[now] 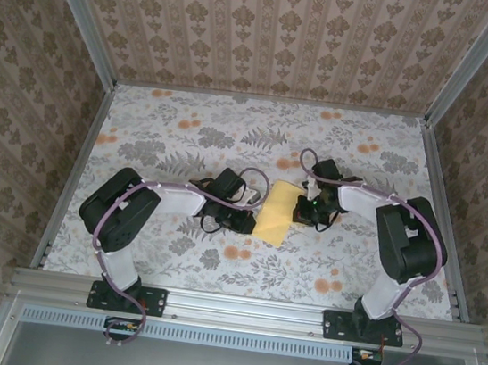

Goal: Fold a paper plane with a square sheet of paper (fold left side to right side)
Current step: Fold the triangle a second time at the center of the table.

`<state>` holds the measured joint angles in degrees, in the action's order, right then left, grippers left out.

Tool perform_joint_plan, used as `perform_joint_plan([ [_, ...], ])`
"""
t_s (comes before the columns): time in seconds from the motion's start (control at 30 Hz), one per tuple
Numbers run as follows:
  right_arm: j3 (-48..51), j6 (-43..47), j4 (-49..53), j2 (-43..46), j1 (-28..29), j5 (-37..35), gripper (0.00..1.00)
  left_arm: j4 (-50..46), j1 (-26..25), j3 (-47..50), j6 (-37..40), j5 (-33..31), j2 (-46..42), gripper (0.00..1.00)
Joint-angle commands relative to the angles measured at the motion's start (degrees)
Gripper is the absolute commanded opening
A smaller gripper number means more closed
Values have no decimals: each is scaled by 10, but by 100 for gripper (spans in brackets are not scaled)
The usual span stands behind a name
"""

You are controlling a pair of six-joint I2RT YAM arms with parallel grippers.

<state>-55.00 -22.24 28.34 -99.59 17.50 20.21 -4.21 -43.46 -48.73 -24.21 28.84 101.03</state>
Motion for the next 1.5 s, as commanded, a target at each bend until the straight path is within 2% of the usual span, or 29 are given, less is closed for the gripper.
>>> perform_joint_plan([
  [0.0,-11,6,39,31,-1,-25,0,-52,1,22,11,-45,10,9],
  [0.1,-5,-14,29,66,17,-7,0,-50,-1,23,10,-47,3,10],
  [0.23,29,-84,-59,87,49,65,0,-48,-2,23,9,-48,0,10],
  [0.4,33,-138,-119,54,109,82,0,-48,-3,24,7,-48,0,9],
  [0.53,31,-161,-150,22,134,87,0,-47,-4,23,8,-49,0,9],
  [0.8,24,-172,-166,-13,152,92,0,-47,-4,22,7,-49,1,9],
  [1.47,40,-192,-191,-37,165,99,0,-51,-5,17,7,-49,5,9],
])
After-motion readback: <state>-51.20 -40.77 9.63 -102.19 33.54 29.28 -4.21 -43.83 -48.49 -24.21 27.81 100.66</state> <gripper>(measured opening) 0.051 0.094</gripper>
